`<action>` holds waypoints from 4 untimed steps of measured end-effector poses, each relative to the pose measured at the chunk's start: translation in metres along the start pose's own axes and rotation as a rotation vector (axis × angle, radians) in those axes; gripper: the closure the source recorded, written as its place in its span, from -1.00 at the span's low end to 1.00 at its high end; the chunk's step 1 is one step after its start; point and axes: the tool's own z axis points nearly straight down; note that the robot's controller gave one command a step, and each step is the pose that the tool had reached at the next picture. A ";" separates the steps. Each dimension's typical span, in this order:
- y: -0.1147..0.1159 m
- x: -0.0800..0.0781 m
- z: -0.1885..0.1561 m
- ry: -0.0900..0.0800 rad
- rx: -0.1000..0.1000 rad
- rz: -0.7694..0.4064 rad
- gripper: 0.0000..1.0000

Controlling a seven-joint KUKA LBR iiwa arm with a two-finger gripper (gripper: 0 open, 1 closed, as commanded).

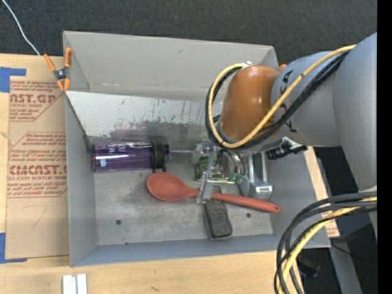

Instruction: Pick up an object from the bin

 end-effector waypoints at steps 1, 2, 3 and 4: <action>0.000 0.000 0.000 0.000 0.000 0.000 1.00; 0.000 0.000 0.000 0.000 0.000 0.000 -1.00; 0.000 0.000 0.000 0.000 0.000 0.000 1.00; 0.000 0.000 0.000 0.000 0.000 0.000 -1.00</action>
Offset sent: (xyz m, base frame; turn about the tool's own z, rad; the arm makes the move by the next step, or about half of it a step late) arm 0.0000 0.0000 0.0000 0.0000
